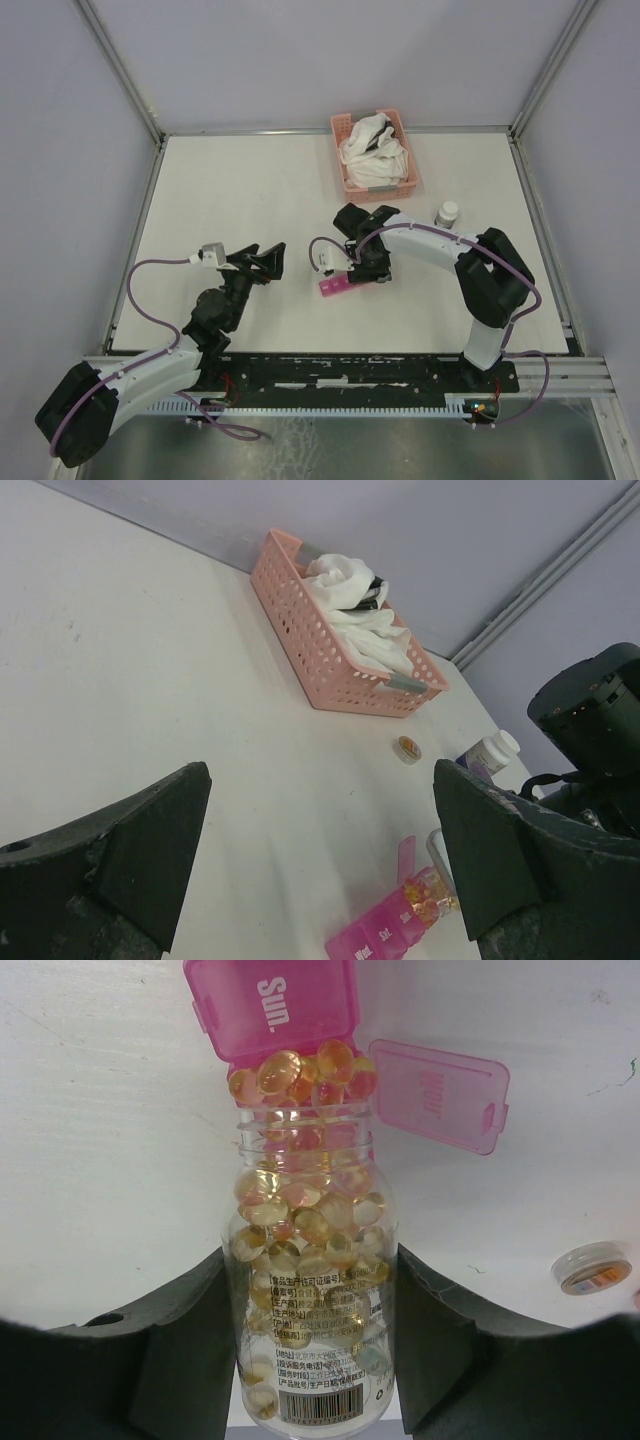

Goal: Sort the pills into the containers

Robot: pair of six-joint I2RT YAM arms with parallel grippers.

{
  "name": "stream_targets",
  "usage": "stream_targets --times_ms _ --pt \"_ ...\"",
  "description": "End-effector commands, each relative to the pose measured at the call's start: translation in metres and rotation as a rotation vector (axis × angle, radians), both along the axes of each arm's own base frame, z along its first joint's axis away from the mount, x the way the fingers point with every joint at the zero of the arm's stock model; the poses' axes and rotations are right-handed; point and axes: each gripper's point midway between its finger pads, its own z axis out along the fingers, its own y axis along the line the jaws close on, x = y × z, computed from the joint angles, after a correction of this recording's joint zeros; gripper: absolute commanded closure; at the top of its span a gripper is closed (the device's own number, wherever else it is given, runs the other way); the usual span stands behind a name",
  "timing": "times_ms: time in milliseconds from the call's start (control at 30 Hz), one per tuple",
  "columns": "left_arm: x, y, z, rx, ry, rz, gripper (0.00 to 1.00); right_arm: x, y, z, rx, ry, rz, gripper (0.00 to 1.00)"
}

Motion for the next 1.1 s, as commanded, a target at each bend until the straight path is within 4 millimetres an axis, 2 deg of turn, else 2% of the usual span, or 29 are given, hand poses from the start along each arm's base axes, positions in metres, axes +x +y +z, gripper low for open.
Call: stream_targets --times_ms 0,1067 --pt "-0.002 0.001 0.011 -0.074 -0.029 -0.004 0.01 0.005 0.003 0.002 0.030 -0.015 -0.024 0.99" --pt "-0.001 0.001 0.010 -0.069 -0.024 -0.005 0.01 0.001 -0.007 0.004 0.195 0.096 -0.085 0.99"
